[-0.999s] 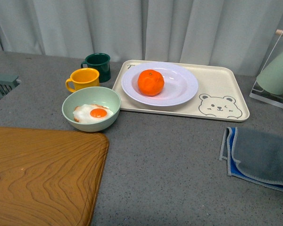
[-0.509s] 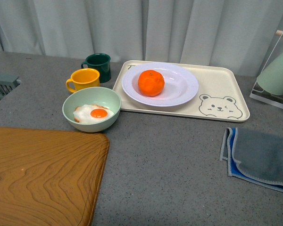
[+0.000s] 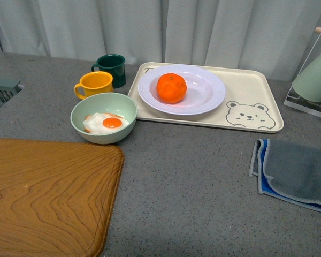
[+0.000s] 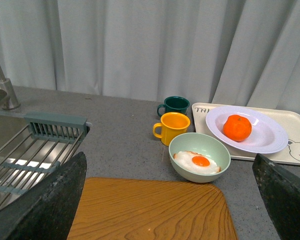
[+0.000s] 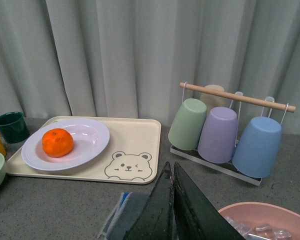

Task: Place orange and plate with both arms

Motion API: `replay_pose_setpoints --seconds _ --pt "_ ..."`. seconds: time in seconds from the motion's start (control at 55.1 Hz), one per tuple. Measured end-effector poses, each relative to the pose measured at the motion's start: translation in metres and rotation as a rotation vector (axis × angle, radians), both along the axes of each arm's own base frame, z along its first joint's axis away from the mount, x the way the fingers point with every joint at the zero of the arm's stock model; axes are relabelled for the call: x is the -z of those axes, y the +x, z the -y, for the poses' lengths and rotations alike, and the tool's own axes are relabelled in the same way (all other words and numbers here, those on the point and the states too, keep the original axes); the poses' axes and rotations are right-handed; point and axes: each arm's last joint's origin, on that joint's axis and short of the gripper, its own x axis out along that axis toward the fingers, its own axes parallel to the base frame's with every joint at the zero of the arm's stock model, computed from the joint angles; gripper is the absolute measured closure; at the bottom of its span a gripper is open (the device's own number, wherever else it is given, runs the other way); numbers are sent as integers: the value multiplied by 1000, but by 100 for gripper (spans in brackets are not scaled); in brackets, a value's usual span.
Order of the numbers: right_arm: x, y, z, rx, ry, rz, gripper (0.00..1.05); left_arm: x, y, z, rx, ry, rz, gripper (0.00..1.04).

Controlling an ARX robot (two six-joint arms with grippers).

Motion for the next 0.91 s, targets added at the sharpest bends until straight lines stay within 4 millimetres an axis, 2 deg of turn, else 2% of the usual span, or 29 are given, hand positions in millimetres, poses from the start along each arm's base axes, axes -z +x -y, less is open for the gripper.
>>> replay_pose_setpoints --seconds 0.908 --pt "3 -23 0 -3 0 -3 104 0 0 0 0 0 0 7"
